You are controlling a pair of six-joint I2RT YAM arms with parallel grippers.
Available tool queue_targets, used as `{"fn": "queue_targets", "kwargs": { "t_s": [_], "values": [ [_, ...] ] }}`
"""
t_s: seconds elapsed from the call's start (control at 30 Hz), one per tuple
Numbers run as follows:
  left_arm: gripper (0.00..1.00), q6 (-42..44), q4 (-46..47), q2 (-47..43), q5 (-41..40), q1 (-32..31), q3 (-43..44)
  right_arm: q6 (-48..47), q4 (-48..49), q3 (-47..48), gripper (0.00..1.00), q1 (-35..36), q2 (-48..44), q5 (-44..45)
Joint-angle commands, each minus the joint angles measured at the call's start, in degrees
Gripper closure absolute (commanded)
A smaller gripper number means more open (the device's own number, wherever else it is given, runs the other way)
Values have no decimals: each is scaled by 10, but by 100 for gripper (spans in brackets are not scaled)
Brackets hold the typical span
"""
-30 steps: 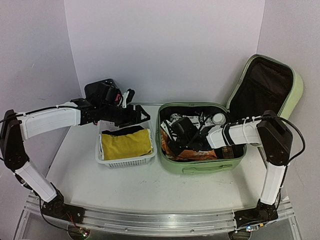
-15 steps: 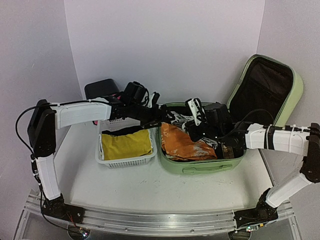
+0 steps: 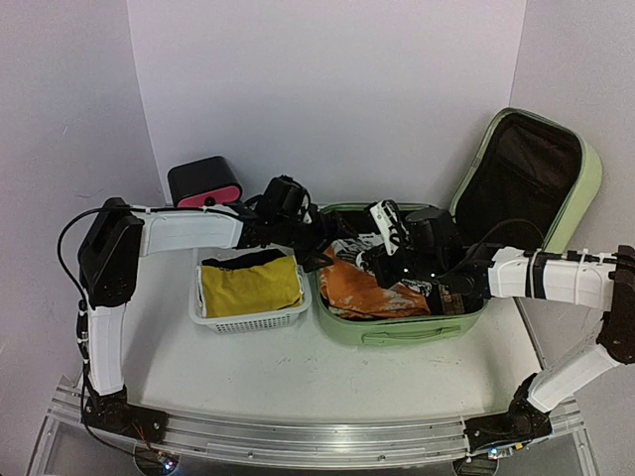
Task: Open, take out, and arrange the luggage
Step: Pass from the right arm to the left
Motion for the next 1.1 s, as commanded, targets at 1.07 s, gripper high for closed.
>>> {"fn": "queue_targets", "kwargs": {
  "t_s": [1.07],
  "values": [
    [14, -175, 156, 42, -37, -23, -6, 4, 52, 13, 100, 8, -42, -101]
  ]
}}
